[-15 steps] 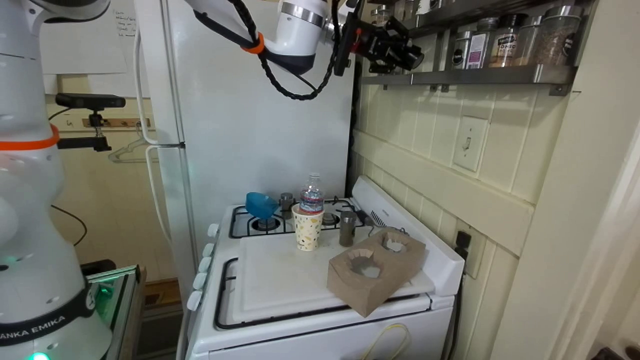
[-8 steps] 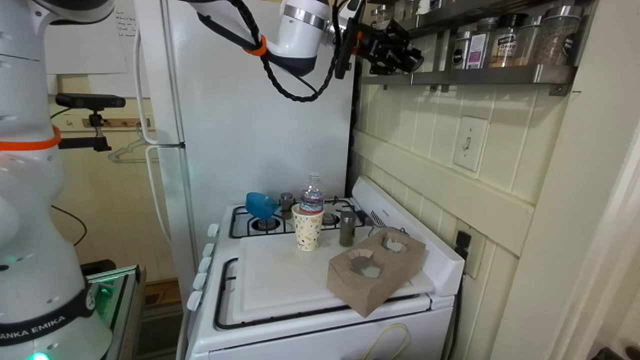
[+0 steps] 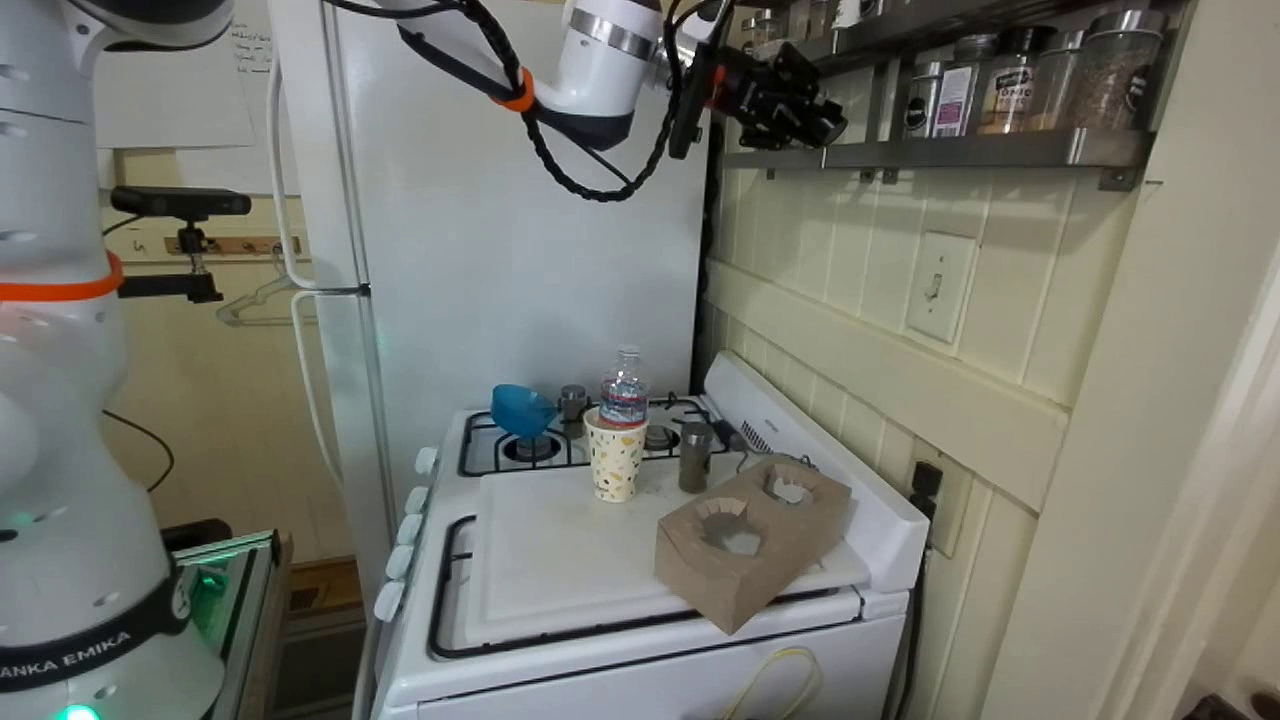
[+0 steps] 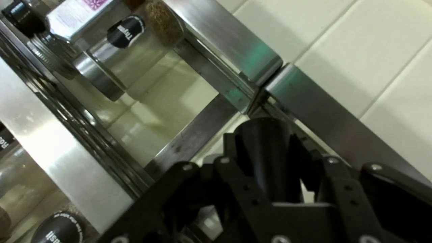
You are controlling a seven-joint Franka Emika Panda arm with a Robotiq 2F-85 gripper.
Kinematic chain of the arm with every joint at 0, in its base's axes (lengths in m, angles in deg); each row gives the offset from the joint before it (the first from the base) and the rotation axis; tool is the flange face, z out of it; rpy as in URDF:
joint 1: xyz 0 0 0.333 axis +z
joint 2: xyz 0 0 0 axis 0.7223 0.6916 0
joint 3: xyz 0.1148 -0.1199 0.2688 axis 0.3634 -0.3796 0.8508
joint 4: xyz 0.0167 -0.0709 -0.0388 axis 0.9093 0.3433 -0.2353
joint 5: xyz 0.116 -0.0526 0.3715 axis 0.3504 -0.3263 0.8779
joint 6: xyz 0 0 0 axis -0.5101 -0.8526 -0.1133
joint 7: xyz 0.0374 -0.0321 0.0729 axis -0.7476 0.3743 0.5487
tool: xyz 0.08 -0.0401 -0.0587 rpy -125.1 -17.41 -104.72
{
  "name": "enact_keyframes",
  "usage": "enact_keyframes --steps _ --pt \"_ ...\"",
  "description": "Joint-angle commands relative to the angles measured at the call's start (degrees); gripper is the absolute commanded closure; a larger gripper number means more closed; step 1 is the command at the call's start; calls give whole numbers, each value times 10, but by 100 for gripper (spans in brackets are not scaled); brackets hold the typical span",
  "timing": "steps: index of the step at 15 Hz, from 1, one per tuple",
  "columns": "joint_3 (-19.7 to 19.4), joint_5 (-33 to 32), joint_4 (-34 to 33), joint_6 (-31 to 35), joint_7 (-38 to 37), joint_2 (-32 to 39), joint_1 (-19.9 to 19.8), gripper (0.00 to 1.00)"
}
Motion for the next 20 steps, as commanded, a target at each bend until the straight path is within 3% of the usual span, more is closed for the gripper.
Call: enact_keyframes --steps 1,12,20 --pt "-4 35 -4 -3 -15 2 7 80" --pt "-10 79 3 5 -65 -5 6 80" --pt "-14 62 5 34 -111 -11 6 80"
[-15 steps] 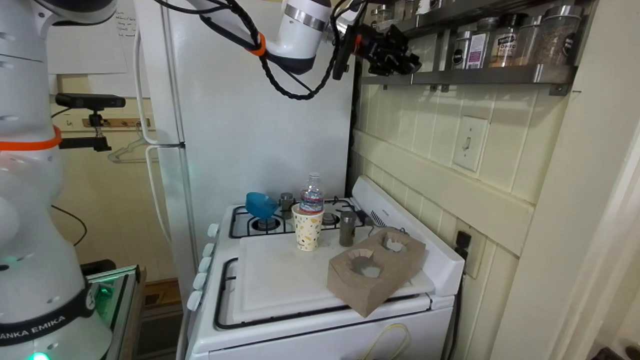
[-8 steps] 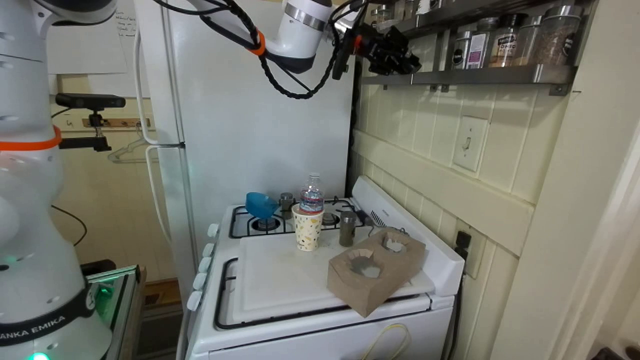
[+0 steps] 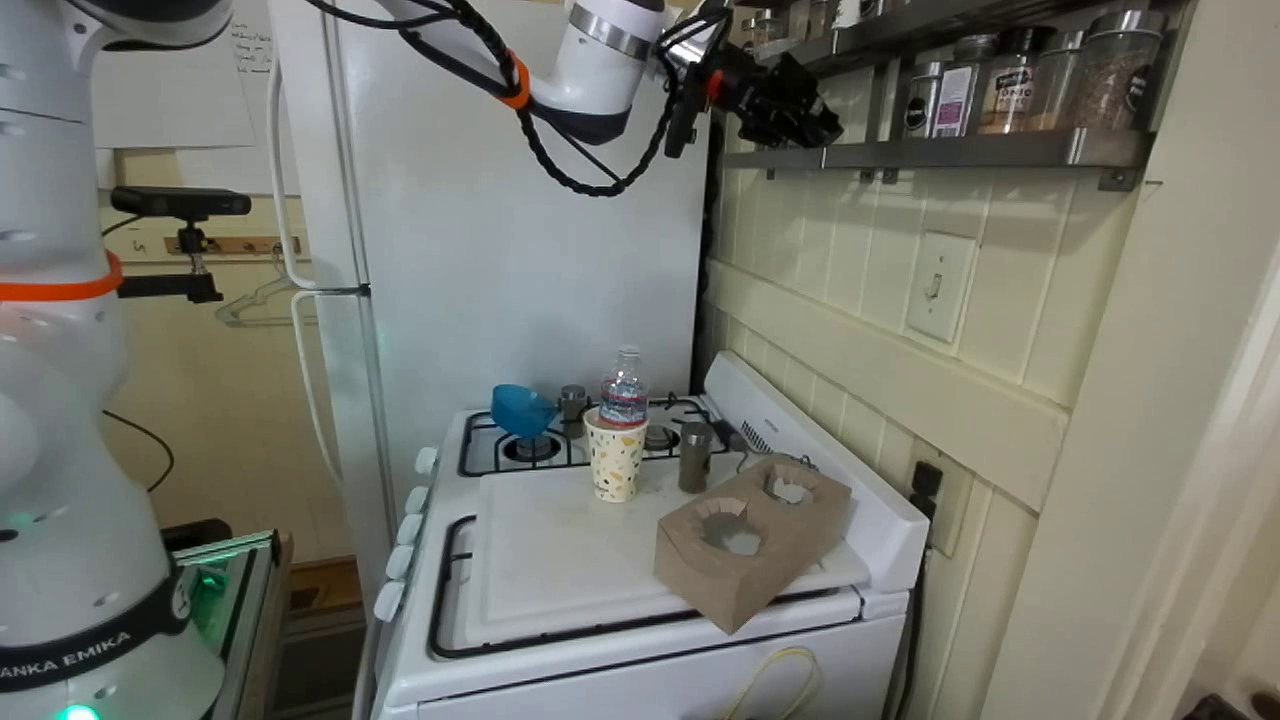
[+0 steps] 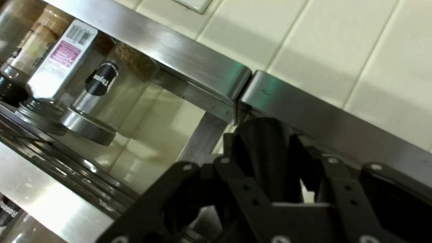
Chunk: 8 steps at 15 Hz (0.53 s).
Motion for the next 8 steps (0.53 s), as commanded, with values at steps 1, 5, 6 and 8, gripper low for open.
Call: enact_keyframes --steps 1,5,6,8 --pt "-10 -6 7 46 -28 -7 3 80" --pt "-5 6 11 92 -44 -8 -10 80" --pt "-4 11 14 93 -46 -9 -11 80" --pt "-4 21 20 95 -48 -10 -14 80"
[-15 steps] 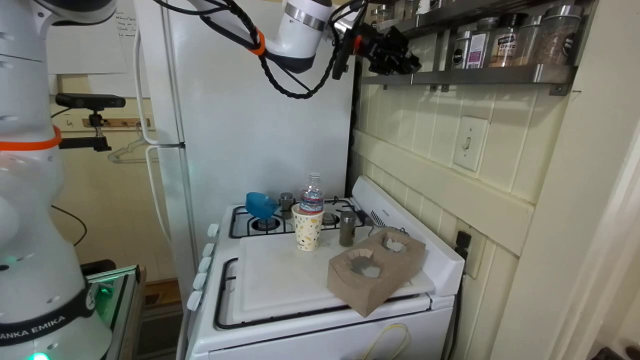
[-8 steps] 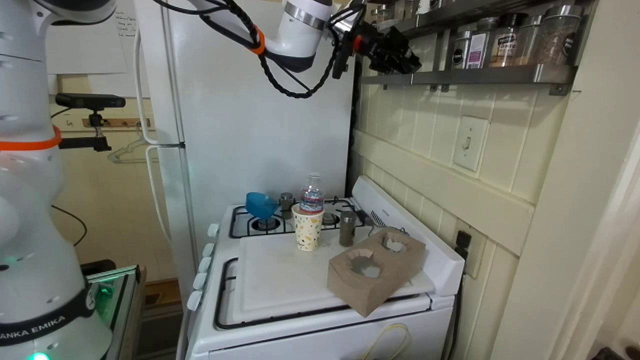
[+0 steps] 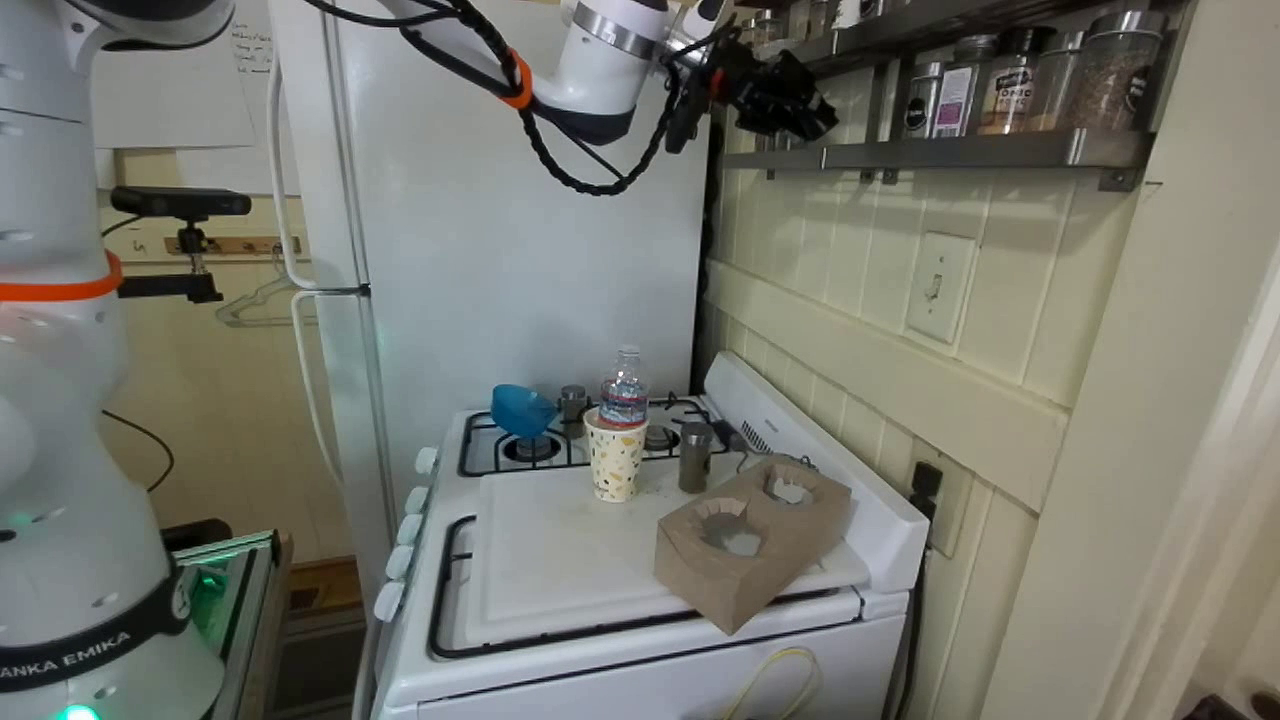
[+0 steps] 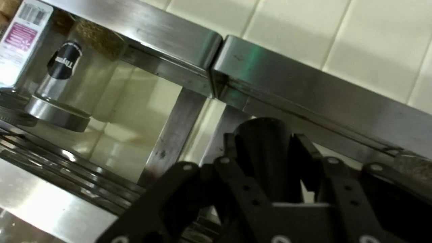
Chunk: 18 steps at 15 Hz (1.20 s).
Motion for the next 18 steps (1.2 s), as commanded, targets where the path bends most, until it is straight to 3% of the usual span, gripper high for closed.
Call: enact_keyframes --steps 1,8,13,18 --pt "0 26 20 20 -11 -10 -7 80" --pt "4 120 34 16 6 -15 -14 80" --pt "1 148 27 25 6 -15 -20 80" --pt "5 200 21 21 56 -28 -29 80"
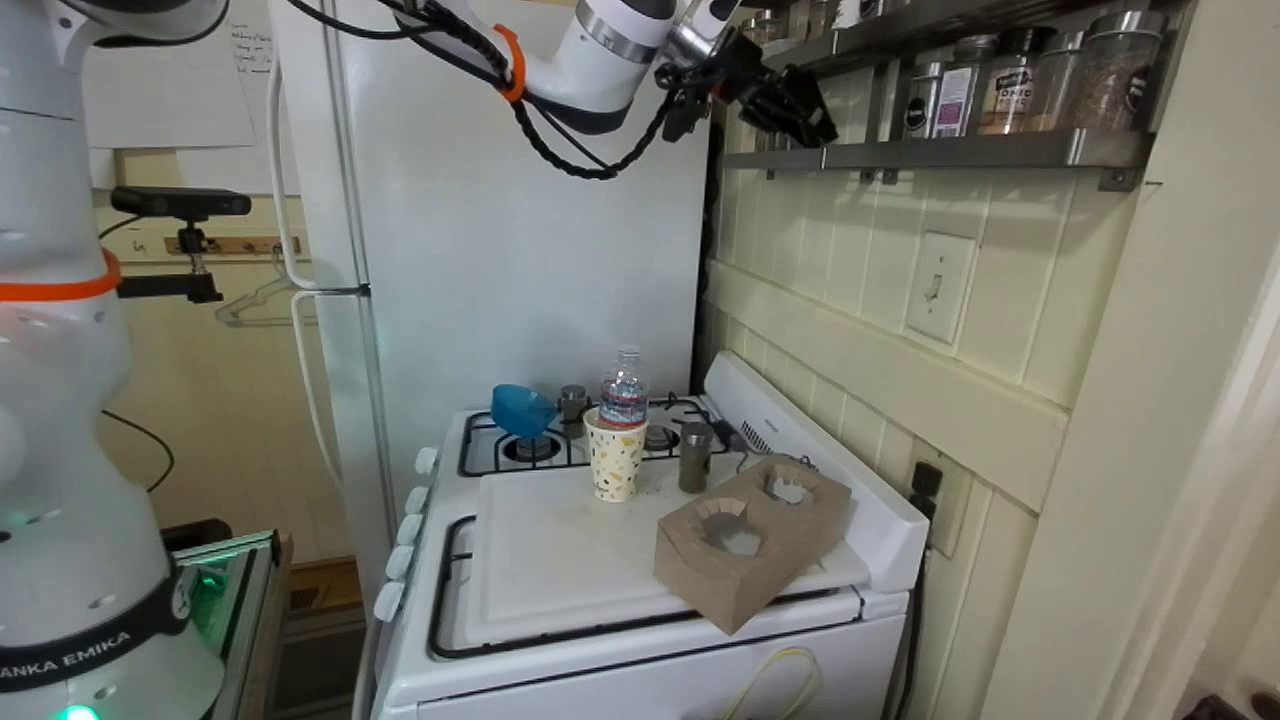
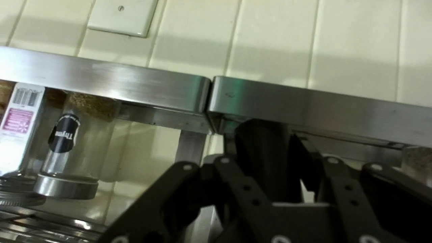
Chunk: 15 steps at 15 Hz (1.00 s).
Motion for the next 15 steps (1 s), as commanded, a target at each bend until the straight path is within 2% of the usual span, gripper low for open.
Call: enact_keyframes --steps 1,7,15 --pt "-9 72 8 12 69 -19 3 80" --pt "-11 199 3 3 196 -21 10 80" --pt "-24 251 -2 -2 237 -14 10 80"
